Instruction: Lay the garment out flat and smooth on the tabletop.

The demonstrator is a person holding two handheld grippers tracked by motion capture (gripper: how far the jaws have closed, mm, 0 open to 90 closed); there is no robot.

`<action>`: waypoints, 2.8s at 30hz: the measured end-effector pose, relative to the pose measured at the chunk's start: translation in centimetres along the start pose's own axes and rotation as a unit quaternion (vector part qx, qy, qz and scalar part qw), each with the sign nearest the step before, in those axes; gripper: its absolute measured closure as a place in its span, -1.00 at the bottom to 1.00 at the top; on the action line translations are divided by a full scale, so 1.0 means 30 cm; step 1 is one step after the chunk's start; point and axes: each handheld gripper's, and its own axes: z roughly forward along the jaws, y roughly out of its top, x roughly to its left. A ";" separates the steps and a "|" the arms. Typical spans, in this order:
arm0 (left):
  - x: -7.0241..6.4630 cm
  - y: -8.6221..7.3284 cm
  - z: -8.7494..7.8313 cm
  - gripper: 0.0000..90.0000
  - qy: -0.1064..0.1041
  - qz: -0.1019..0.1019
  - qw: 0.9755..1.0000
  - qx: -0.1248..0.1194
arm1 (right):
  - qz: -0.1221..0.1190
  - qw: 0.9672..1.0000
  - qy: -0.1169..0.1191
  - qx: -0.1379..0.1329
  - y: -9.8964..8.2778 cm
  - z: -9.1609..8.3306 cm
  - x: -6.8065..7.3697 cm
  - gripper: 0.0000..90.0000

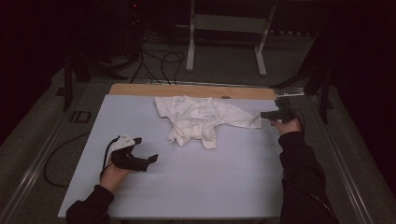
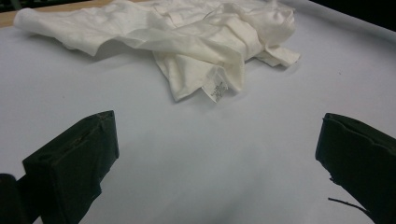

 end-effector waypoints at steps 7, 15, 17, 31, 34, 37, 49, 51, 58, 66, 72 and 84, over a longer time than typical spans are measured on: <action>-0.006 -0.002 0.006 -1.00 -0.001 0.001 1.000 0.002 | -0.011 1.000 -0.007 0.010 -0.034 0.043 0.036 0.29; -0.001 -0.003 0.002 -1.00 -0.001 0.000 1.000 0.002 | -0.005 0.998 -0.046 0.033 -0.101 0.133 0.061 0.61; -0.002 -0.002 0.000 -1.00 -0.001 -0.001 1.000 0.000 | -0.021 0.997 -0.058 0.041 -0.103 0.120 0.085 0.96; -0.007 0.008 -0.012 -1.00 0.002 0.003 1.000 -0.009 | 0.024 0.999 -0.044 0.013 -0.230 0.033 0.100 0.94; -0.007 0.010 -0.011 -1.00 0.003 0.002 1.000 -0.009 | 0.028 0.999 -0.038 0.010 -0.236 0.025 0.102 0.70; -0.009 0.015 -0.012 -1.00 0.003 0.004 1.000 -0.011 | 0.021 0.999 -0.028 0.000 -0.240 0.004 0.115 0.28; 0.006 0.074 -0.029 -1.00 0.017 0.025 0.999 -0.028 | -0.025 0.996 0.074 -0.042 -0.266 -0.117 0.220 -0.64; 0.012 0.090 -0.026 -1.00 0.018 0.024 0.999 -0.026 | -0.029 0.995 0.087 -0.047 -0.270 -0.127 0.230 -0.69; 0.036 0.132 -0.016 -1.00 0.023 0.033 0.999 -0.021 | -0.057 0.985 0.144 -0.077 -0.318 -0.182 0.288 -0.80; 0.073 0.178 0.002 -1.00 0.035 0.040 0.998 -0.022 | -0.106 0.975 0.161 -0.110 -0.421 -0.222 0.338 -0.80; 0.121 0.217 0.041 -1.00 0.043 0.030 0.998 -0.016 | -0.122 0.969 0.177 -0.118 -0.491 -0.261 0.352 -0.80; 0.260 0.244 0.216 -0.71 0.070 -0.049 0.996 0.001 | -0.137 0.966 0.182 -0.124 -0.535 -0.270 0.365 -0.79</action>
